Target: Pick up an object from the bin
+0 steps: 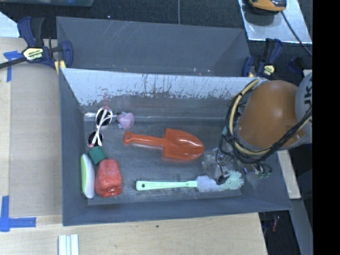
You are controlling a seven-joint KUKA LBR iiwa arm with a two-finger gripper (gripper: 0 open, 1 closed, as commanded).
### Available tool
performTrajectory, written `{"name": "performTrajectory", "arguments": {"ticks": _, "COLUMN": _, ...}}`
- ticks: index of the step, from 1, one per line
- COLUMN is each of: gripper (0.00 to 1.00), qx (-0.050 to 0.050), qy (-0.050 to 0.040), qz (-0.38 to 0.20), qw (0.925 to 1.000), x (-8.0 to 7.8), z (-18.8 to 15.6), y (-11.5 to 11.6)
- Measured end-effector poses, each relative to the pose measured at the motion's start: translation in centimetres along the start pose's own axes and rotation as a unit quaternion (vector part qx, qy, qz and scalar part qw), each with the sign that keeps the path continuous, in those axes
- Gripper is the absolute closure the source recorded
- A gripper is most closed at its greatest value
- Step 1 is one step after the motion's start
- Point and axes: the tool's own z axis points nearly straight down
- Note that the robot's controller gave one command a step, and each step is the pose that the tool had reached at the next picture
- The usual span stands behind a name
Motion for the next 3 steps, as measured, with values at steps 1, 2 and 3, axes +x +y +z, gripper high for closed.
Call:
{"name": "performTrajectory", "arguments": {"ticks": 1, "gripper": 1.0, "qx": 0.002, "qy": -0.0005, "qz": 0.019, "qw": 0.9998, "x": -1.0, "z": -2.1, "y": 0.5}}
{"name": "performTrajectory", "arguments": {"ticks": 2, "gripper": 0.0, "qx": 0.001, "qy": -0.0004, "qz": -0.07, "qw": 0.9975, "x": -3.6, "z": 2.2, "y": 2.1}}
{"name": "performTrajectory", "arguments": {"ticks": 3, "gripper": 0.0, "qx": 0.001, "qy": 0.0009, "qz": 0.082, "qw": 0.9966, "x": -5.6, "z": 6.4, "y": 3.4}}
